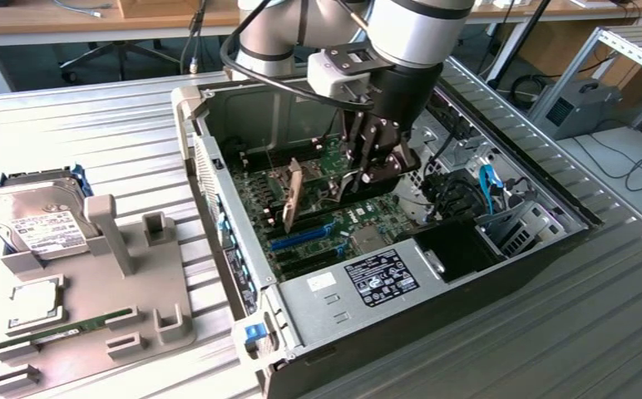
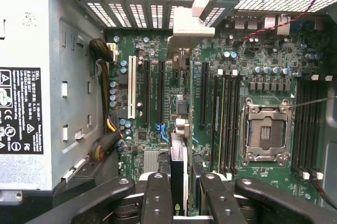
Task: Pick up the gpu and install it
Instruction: 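Insert the gpu into the slot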
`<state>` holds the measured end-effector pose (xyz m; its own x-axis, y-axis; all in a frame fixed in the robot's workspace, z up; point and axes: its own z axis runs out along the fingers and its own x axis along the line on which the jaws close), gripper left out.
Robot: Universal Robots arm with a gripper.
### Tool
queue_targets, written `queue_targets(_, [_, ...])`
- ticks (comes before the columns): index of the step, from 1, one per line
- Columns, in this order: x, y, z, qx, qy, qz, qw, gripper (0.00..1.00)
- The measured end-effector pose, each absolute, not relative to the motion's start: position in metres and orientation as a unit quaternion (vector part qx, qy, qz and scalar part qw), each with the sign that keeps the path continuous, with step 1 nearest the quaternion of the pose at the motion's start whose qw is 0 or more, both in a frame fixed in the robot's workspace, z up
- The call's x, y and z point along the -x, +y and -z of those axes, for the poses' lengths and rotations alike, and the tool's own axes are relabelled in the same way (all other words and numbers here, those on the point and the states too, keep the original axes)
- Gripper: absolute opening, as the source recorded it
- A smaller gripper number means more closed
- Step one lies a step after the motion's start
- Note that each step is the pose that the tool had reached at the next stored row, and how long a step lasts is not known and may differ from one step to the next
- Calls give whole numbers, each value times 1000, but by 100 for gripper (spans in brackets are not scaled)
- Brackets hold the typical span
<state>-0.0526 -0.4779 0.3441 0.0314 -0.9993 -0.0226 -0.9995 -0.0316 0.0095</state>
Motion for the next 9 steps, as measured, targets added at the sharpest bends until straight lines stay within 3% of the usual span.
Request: queue_targets(9, [53,-478,-341,718,696,-11,4,26])
